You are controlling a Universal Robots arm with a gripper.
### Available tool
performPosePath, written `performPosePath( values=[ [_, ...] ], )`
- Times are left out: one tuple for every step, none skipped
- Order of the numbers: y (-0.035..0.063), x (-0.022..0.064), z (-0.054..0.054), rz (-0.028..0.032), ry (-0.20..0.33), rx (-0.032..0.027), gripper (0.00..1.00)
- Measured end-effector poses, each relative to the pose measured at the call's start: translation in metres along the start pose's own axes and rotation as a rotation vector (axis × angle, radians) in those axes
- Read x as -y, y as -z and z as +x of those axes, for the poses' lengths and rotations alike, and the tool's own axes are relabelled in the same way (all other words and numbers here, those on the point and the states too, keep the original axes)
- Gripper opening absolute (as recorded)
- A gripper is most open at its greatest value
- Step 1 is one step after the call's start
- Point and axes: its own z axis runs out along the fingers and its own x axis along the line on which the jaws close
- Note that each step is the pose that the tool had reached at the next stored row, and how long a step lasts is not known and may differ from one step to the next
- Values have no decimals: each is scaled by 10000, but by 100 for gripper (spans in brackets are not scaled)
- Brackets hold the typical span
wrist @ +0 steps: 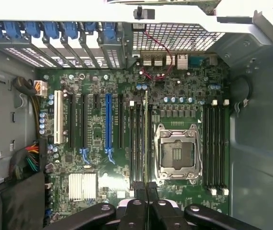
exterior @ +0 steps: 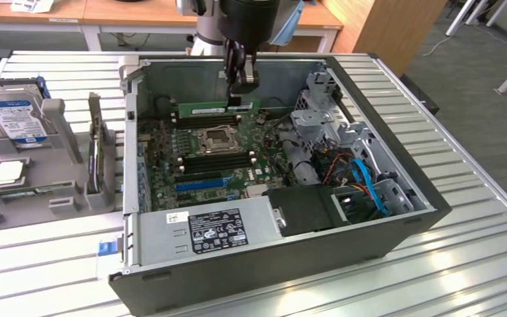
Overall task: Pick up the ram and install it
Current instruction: 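Pick up the ram and move it above insertion slot, then insert the ram into the slot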
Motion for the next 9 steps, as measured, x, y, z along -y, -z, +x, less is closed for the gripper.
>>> performPosePath(
  values=[
    [-8,0,0,0,-1,0,11],
    [-15,0,1,0,0,0,11],
    [-22,0,1,0,0,0,11],
    [-28,0,1,0,0,-1,11],
    [-32,1,1,0,0,-2,11],
    [-32,0,1,-2,-1,-3,11],
    [-32,0,1,-2,0,-3,11],
    [-33,1,1,0,0,-1,11],
    [-34,0,1,0,-1,0,11]
  ],
)
